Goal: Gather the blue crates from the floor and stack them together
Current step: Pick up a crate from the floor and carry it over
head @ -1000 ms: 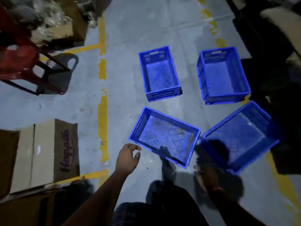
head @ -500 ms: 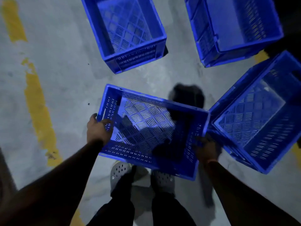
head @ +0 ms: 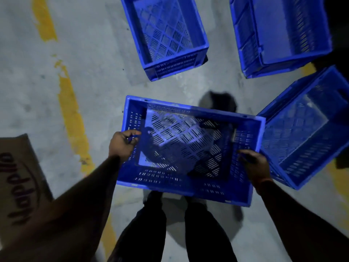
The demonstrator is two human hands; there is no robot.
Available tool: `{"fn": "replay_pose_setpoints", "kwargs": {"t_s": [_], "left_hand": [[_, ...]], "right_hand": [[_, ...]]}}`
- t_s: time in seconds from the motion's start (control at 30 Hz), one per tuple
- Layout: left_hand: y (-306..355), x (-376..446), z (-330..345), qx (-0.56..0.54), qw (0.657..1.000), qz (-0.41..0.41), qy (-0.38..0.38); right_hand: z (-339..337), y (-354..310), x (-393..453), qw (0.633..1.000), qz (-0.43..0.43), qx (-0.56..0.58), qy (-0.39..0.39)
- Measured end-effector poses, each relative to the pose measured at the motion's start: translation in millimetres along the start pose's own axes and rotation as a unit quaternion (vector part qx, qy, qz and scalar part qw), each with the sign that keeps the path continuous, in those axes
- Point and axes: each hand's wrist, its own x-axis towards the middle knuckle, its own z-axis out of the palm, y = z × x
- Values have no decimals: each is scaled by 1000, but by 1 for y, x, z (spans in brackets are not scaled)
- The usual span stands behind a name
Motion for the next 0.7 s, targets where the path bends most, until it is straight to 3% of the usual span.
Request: {"fn": "replay_pose_setpoints", "kwargs": {"t_s": [0.33, 0.5, 0.7], "left_hand": [[76, -257, -125, -67, 983, -84, 149], [101, -368, -138, -110, 958, -142, 226], [108, -492, -107, -181, 915, -198, 300]], "right_hand": [[-136, -185, -110, 964, -146, -200, -92], [-175, -238, -153, 940, -237, -211, -128], [-203, -271, -205, 904, -301, -237, -189]]}}
